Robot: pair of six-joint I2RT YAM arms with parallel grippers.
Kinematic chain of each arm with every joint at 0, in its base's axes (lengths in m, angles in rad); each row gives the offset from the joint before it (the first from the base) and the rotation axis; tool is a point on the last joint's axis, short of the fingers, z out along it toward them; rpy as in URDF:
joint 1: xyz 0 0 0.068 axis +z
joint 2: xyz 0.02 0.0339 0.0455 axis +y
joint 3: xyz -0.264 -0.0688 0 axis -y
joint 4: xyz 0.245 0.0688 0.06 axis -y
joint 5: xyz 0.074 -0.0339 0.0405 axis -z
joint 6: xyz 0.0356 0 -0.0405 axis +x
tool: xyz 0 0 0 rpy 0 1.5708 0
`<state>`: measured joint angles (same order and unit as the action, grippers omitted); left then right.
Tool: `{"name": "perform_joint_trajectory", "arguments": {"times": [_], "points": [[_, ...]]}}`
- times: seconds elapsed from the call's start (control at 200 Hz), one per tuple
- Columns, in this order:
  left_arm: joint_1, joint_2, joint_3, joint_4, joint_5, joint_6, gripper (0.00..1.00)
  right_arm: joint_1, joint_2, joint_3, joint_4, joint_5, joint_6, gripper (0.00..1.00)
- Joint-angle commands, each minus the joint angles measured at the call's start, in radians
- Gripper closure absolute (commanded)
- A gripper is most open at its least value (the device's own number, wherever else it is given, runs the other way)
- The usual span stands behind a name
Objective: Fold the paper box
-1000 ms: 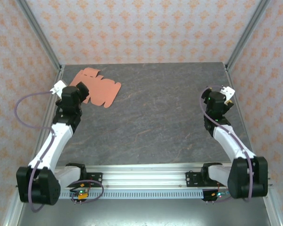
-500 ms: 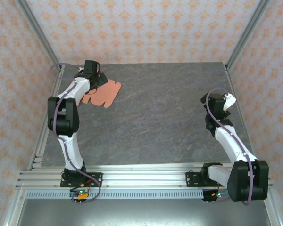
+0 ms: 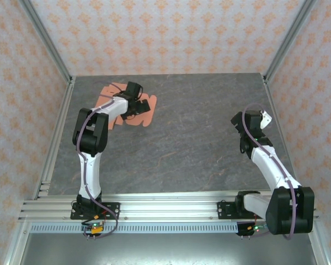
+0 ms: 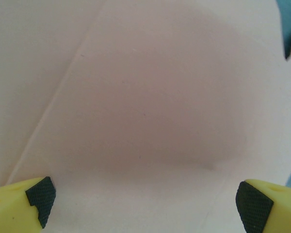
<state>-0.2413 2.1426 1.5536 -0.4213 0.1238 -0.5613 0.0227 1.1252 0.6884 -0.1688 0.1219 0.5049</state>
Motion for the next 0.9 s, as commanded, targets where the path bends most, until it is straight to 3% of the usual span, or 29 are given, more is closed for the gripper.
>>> {"name": "perform_joint_trajectory", "arguments": {"times": [0.0, 0.165, 0.32, 0.42, 0.536, 0.666, 0.896], "points": [[-0.089, -0.043, -0.110, -0.008, 0.095, -0.080, 0.00, 0.002, 0.015, 0.064, -0.074, -0.016, 0.026, 0.04], [-0.268, -0.095, -0.243, 0.145, 0.175, -0.229, 0.00, 0.005, 0.053, 0.100, -0.123, -0.057, 0.077, 0.05], [-0.407, -0.087, -0.196, 0.248, 0.271, -0.321, 0.00, 0.006, 0.090, 0.117, -0.156, -0.037, 0.139, 0.07], [-0.453, -0.105, -0.133, 0.254, 0.324, -0.338, 0.00, 0.006, 0.081, 0.121, -0.161, -0.042, 0.134, 0.07], [-0.433, -0.192, -0.112, 0.210, 0.309, -0.301, 0.00, 0.007, 0.078, 0.113, -0.146, -0.129, 0.112, 0.07], [-0.347, -0.313, -0.103, 0.056, 0.202, -0.195, 0.00, 0.025, 0.089, 0.092, -0.121, -0.278, 0.085, 0.10], [-0.189, -0.410, -0.247, 0.032, 0.164, -0.072, 0.00, 0.096, 0.124, 0.129, -0.176, -0.414, 0.014, 0.10]]}}
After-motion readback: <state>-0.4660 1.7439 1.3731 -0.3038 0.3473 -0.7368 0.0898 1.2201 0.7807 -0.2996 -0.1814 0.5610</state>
